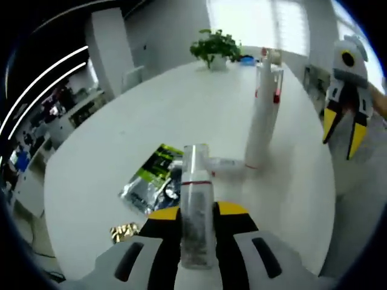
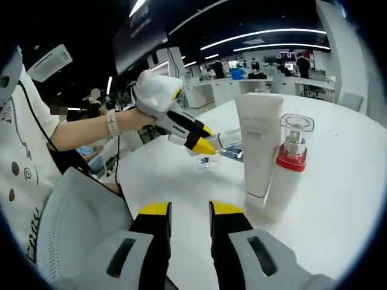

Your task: Arrange the skincare products in the storage area until every visible bottle or jar stands upright without overlapping.

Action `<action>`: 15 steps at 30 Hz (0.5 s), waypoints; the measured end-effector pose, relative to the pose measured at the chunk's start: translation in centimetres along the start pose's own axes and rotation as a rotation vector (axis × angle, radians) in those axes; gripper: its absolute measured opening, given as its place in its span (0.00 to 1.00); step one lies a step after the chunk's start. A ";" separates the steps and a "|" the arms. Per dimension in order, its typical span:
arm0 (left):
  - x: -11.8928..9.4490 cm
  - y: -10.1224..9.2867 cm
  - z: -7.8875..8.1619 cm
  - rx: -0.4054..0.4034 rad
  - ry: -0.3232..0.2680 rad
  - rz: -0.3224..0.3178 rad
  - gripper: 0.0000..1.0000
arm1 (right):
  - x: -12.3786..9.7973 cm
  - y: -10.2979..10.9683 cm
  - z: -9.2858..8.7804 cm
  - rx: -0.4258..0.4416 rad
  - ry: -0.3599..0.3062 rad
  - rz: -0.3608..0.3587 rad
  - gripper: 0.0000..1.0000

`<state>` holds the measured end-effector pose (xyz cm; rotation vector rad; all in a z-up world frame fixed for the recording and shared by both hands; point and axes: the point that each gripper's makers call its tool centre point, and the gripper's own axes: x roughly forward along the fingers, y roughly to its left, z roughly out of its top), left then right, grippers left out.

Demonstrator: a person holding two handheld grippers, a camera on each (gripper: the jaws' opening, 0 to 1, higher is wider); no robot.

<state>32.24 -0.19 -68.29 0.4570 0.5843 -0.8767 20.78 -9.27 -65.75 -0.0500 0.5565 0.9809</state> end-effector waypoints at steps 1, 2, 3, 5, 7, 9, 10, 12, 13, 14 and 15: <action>-0.4 -0.7 0.2 -0.007 -0.019 -0.008 0.16 | 0.0 0.1 0.1 0.002 -0.003 0.004 0.25; -0.6 -0.9 0.1 -0.016 -0.024 -0.012 0.16 | 0.0 0.3 0.2 0.007 -0.010 0.013 0.25; -1.0 -1.4 0.2 -0.019 -0.034 -0.013 0.16 | 0.1 0.5 0.4 0.014 -0.020 0.018 0.25; -1.0 -1.8 0.2 -0.023 -0.044 -0.018 0.16 | 0.1 0.7 0.7 0.021 -0.034 0.024 0.24; -1.9 -2.9 0.5 -0.032 -0.057 -0.025 0.16 | 0.2 0.8 1.0 0.037 -0.051 0.028 0.24; -2.0 -3.6 0.6 -0.063 -0.086 -0.041 0.16 | 0.2 0.9 1.3 0.052 -0.064 0.030 0.23; -2.4 -4.4 0.6 -0.070 -0.096 -0.053 0.16 | 0.2 1.0 1.3 0.059 -0.065 0.034 0.23; -2.6 -4.7 0.6 -0.075 -0.096 -0.052 0.16 | 0.3 1.2 1.4 0.058 -0.067 0.035 0.23; -2.8 -5.1 0.6 -0.076 -0.097 -0.054 0.16 | 0.3 1.2 1.4 0.062 -0.069 0.037 0.23; -2.9 -5.3 0.6 -0.078 -0.102 -0.056 0.16 | 0.3 1.3 1.6 0.066 -0.077 0.036 0.23; -3.1 -5.6 0.8 -0.087 -0.110 -0.060 0.16 | 0.4 1.4 1.7 0.074 -0.085 0.038 0.22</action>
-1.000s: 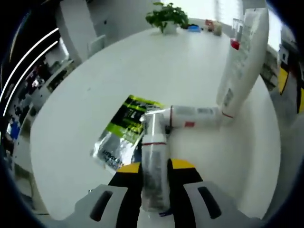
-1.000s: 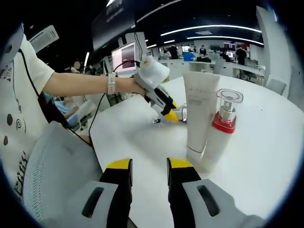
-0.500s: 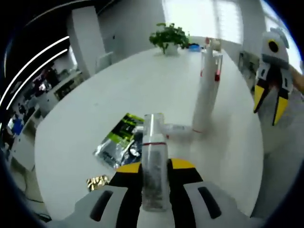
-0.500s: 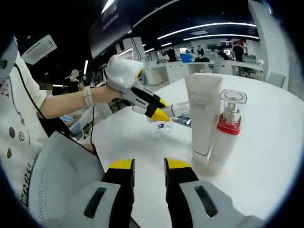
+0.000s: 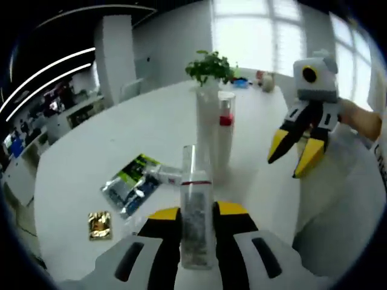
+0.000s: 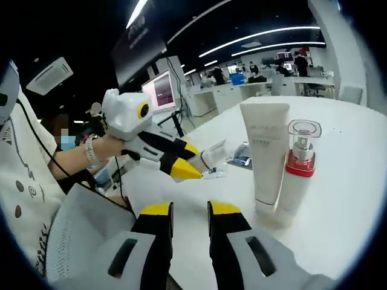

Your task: Arrange the skincare products in the storage area until every visible bottle or jar stands upright without overlapping.

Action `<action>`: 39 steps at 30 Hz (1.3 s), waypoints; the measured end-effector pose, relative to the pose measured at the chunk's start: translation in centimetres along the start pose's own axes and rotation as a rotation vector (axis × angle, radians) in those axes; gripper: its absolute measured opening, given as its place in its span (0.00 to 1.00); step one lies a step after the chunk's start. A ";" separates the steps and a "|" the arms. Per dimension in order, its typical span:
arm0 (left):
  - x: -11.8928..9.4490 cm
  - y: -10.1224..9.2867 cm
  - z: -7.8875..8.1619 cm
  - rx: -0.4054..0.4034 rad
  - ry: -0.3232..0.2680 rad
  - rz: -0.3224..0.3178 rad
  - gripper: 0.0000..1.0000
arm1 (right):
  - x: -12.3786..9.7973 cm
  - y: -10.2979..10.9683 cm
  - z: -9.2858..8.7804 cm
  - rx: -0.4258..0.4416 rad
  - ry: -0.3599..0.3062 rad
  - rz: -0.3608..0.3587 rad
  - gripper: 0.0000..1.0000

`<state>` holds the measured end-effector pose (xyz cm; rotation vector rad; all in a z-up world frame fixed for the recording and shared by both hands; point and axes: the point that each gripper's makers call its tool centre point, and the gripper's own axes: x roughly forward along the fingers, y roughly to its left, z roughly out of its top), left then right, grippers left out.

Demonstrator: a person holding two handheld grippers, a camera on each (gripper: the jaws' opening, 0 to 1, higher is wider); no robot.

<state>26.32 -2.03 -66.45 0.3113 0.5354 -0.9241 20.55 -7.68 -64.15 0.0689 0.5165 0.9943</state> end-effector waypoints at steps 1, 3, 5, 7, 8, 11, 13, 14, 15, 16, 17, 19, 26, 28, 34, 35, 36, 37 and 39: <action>-0.1 -0.3 0.1 -0.010 -0.006 -0.008 0.16 | 0.0 0.0 0.1 0.008 -0.006 -0.002 0.22; -0.4 -1.1 0.4 -0.023 -0.020 -0.021 0.16 | 0.1 -0.1 0.3 0.033 -0.024 -0.007 0.22; -0.3 -1.5 0.5 -0.022 -0.025 -0.026 0.16 | 0.2 -0.2 0.8 0.071 -0.064 -0.009 0.23; -0.3 -2.2 0.7 -0.023 -0.028 -0.036 0.16 | 0.4 0.0 1.1 0.118 -0.093 0.010 0.25; -0.3 -2.5 0.8 -0.023 -0.030 -0.041 0.16 | 0.4 -0.2 1.2 0.142 -0.110 0.002 0.25; -0.5 -3.4 1.3 -0.027 -0.047 -0.062 0.16 | 0.1 -1.2 1.3 0.213 -0.159 -0.005 0.25; -0.6 -4.1 1.9 -0.043 -0.067 -0.089 0.16 | 0.0 -1.3 1.4 0.250 -0.181 -0.002 0.27; -0.7 -4.4 2.0 -0.050 -0.069 -0.097 0.16 | 0.0 -1.5 1.3 0.238 -0.175 -0.008 0.27; -0.6 -4.4 2.1 -0.056 -0.075 -0.103 0.16 | 0.0 -1.3 1.3 0.227 -0.170 -0.003 0.28; -0.6 -4.5 2.1 -0.061 -0.077 -0.106 0.16 | 0.0 -1.3 1.5 0.235 -0.182 -0.004 0.29; -0.6 -4.6 2.1 -0.064 -0.079 -0.111 0.16 | -0.1 -1.2 1.7 0.251 -0.201 0.004 0.30; -0.6 -4.9 2.4 -0.083 -0.093 -0.124 0.16 | -0.5 -1.4 2.4 0.314 -0.253 0.027 0.30; -0.7 -6.3 3.2 -0.124 -0.131 -0.186 0.16 | -0.7 -1.4 3.5 0.448 -0.344 0.095 0.32; -0.8 -6.9 3.5 -0.136 -0.143 -0.211 0.16 | -0.7 -1.3 3.6 0.483 -0.361 0.109 0.30; -1.0 -8.2 4.5 -0.156 -0.170 -0.257 0.16 | -0.9 -1.0 4.6 0.511 -0.406 0.141 0.29; -1.1 -8.3 4.7 -0.172 -0.184 -0.271 0.16 | -1.0 -0.9 4.6 0.509 -0.408 0.144 0.27; -1.1 -8.4 4.8 -0.176 -0.195 -0.275 0.16 | -1.1 -1.0 4.7 0.511 -0.414 0.139 0.26; -1.2 -8.7 4.8 -0.182 -0.194 -0.297 0.16 | -1.2 -1.1 4.8 0.515 -0.421 0.141 0.26; -1.0 -8.9 4.7 -0.170 -0.195 -0.297 0.16 | -1.2 -0.8 5.0 0.511 -0.418 0.152 0.24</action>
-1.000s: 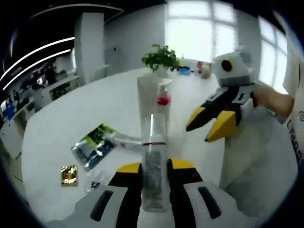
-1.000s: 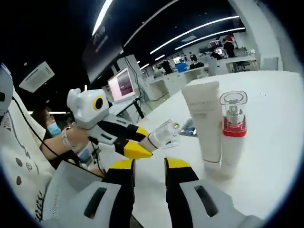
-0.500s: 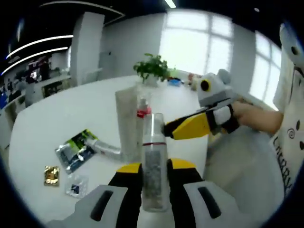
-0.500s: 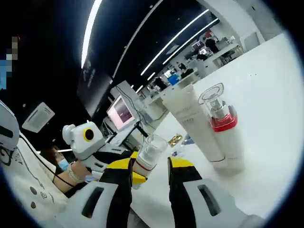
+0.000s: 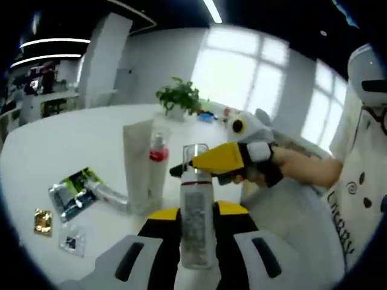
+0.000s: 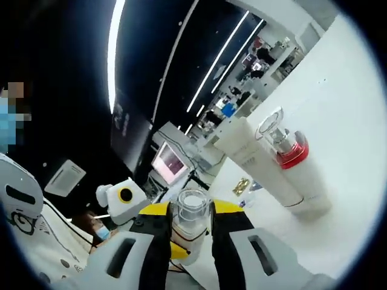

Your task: Arrange the skincare products in the storage area until every visible bottle or jar stands upright without overlapping.

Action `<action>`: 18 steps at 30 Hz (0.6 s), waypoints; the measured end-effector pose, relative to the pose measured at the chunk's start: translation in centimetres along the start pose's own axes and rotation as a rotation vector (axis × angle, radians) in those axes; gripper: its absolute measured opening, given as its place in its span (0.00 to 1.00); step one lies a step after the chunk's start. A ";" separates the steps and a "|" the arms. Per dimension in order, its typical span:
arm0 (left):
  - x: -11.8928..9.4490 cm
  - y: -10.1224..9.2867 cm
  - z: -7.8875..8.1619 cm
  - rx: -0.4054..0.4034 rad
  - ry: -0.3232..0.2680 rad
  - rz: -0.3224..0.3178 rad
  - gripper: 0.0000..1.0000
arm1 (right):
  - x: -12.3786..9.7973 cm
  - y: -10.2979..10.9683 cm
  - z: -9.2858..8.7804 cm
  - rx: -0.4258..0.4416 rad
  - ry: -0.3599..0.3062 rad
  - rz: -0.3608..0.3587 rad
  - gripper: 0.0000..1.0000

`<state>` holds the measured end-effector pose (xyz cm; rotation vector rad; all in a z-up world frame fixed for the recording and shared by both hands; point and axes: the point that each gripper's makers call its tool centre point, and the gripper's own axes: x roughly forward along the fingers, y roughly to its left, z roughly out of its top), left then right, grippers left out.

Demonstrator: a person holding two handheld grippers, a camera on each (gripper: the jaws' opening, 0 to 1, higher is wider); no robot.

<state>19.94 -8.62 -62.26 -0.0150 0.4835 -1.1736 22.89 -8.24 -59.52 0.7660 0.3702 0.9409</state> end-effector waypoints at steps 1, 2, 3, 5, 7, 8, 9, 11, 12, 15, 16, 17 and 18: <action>0.1 0.1 -0.3 0.004 0.010 -0.004 0.16 | 0.0 0.0 -0.2 -0.019 0.017 -0.001 0.24; 0.1 0.2 -0.5 0.007 0.022 -0.007 0.16 | 0.0 0.1 -0.5 -0.033 0.036 -0.009 0.23; 0.1 0.2 -0.6 0.016 0.025 0.000 0.16 | 0.0 0.1 -0.5 -0.052 0.037 -0.013 0.23; 0.2 0.1 -0.6 0.021 0.029 -0.002 0.17 | 0.0 0.4 -0.5 -0.086 0.045 -0.019 0.23; 0.3 0.2 -0.7 0.029 0.030 0.000 0.17 | -0.1 0.4 -0.5 -0.134 0.056 -0.033 0.23; 0.4 0.3 -0.8 0.032 0.032 -0.002 0.17 | 0.0 0.5 -0.5 -0.162 0.063 -0.040 0.22; 0.5 0.4 -0.8 0.037 0.032 -0.003 0.17 | 0.0 0.5 -0.5 -0.185 0.069 -0.047 0.22; 0.7 0.5 -1.1 0.057 0.030 -0.008 0.17 | 0.0 0.5 -0.7 -0.230 0.097 -0.064 0.22; 0.8 0.8 -1.3 0.048 0.036 -0.004 0.18 | 0.0 0.4 -0.8 -0.264 0.111 -0.078 0.22; 1.1 0.7 -1.7 0.092 0.064 0.012 0.18 | 0.3 0.5 -1.1 -0.335 0.145 -0.093 0.22; 1.1 1.0 -2.1 0.117 0.076 0.025 0.18 | 0.4 0.4 -1.2 -0.360 0.157 -0.106 0.22; 1.3 1.1 -2.2 0.139 0.085 0.036 0.19 | 0.4 0.1 -1.2 -0.394 0.174 -0.115 0.22; 1.5 1.3 -2.3 0.165 0.102 0.058 0.23 | 0.6 0.2 -1.3 -0.419 0.178 -0.116 0.22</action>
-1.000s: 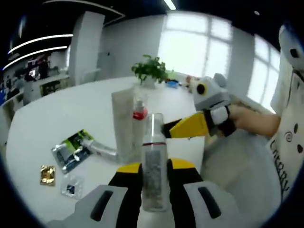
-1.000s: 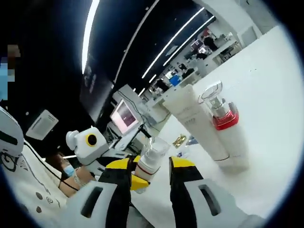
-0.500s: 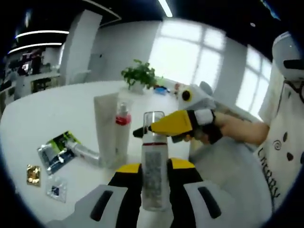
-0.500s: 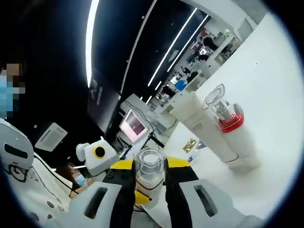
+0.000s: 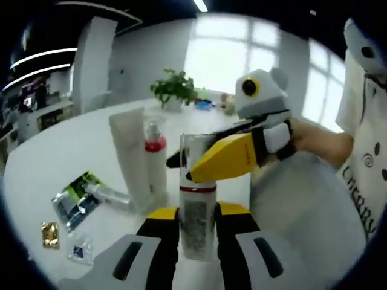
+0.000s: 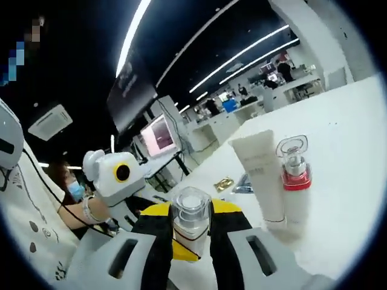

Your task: Arrange the skincare products in the storage area until every visible bottle or jar stands upright without overlapping.

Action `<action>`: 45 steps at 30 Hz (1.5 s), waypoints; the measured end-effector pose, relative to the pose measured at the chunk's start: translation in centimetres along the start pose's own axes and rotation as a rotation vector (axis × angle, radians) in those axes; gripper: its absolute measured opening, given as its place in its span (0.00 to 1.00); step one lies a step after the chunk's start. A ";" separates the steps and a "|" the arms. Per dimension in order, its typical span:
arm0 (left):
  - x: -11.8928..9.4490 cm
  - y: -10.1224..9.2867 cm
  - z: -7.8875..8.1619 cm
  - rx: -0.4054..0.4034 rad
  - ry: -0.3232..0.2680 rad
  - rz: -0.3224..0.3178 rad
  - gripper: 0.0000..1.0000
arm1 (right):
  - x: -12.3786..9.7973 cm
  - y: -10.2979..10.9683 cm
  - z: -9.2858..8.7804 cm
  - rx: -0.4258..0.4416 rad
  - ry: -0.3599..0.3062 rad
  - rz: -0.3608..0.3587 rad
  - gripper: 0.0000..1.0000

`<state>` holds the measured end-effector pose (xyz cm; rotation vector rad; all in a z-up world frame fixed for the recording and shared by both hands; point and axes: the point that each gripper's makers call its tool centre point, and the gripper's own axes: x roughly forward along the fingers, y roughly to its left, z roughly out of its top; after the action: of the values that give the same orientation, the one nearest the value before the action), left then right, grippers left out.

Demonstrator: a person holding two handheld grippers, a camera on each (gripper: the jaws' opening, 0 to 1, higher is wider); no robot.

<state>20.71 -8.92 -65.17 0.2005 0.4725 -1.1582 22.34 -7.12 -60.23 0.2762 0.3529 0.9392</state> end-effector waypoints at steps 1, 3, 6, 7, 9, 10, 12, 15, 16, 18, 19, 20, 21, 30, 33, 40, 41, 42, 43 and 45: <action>0.2 0.3 -0.1 0.022 0.004 0.017 0.28 | 0.1 0.1 0.0 -0.009 0.001 0.000 0.22; 0.6 0.2 -0.5 0.022 0.033 0.013 0.32 | 0.3 -0.2 -0.1 -0.069 0.016 -0.019 0.22; 0.9 0.1 -0.5 0.030 0.038 0.026 0.24 | 0.5 -0.6 -0.7 -0.163 0.065 -0.044 0.23; 0.8 0.4 -0.7 0.037 0.048 0.032 0.24 | 0.5 -0.6 -0.8 -0.177 0.070 -0.050 0.23; 0.7 0.6 -0.9 0.044 0.047 0.038 0.23 | 0.5 -0.5 -0.9 -0.192 0.075 -0.046 0.22; 0.8 0.7 -0.9 0.044 0.051 0.039 0.23 | 0.5 -0.5 -0.9 -0.194 0.078 -0.047 0.23; 0.9 0.8 -1.2 0.053 0.060 0.044 0.22 | 0.5 -0.8 -1.1 -0.206 0.088 -0.052 0.23; 1.2 0.7 -1.3 0.081 0.078 0.045 0.22 | 0.7 -1.1 -1.5 -0.230 0.108 -0.056 0.23; 1.3 0.9 -1.4 0.086 0.081 0.047 0.22 | 0.7 -1.3 -1.6 -0.246 0.118 -0.062 0.23; 1.8 0.7 -1.4 0.109 0.098 0.052 0.21 | 0.6 -1.8 -1.9 -0.295 0.148 -0.083 0.23; 1.9 0.7 -1.4 0.110 0.101 0.051 0.18 | 0.6 -1.8 -2.0 -0.300 0.152 -0.085 0.23; 2.1 0.8 -1.8 0.100 0.102 0.043 0.18 | 0.7 -1.8 -2.0 -0.303 0.152 -0.084 0.23; 2.2 0.8 -1.8 0.093 0.099 0.046 0.17 | 0.7 -1.9 -2.0 -0.308 0.157 -0.083 0.23; 3.4 1.9 -3.0 0.122 0.128 0.058 0.17 | 1.0 -3.3 -3.0 -0.334 0.197 -0.096 0.23; 3.8 2.1 -3.5 0.119 0.134 0.062 0.17 | 1.1 -3.6 -3.5 -0.329 0.207 -0.099 0.23; 4.2 2.2 -4.8 0.121 0.158 0.060 0.17 | 1.2 -3.9 -4.8 -0.323 0.237 -0.105 0.23; 4.3 2.2 -4.9 0.122 0.160 0.061 0.17 | 1.2 -3.9 -4.9 -0.325 0.241 -0.104 0.23; 4.3 2.3 -5.0 0.120 0.162 0.061 0.17 | 1.2 -3.9 -5.0 -0.330 0.248 -0.104 0.23; 4.3 2.4 -5.0 0.118 0.163 0.063 0.17 | 1.3 -3.9 -5.1 -0.333 0.251 -0.103 0.24; 4.3 2.5 -5.2 0.116 0.166 0.066 0.17 | 1.3 -3.9 -5.2 -0.333 0.258 -0.100 0.24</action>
<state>23.04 -9.53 -71.95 0.4121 0.5413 -1.1096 23.74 -7.83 -66.70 -0.1679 0.4359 0.9198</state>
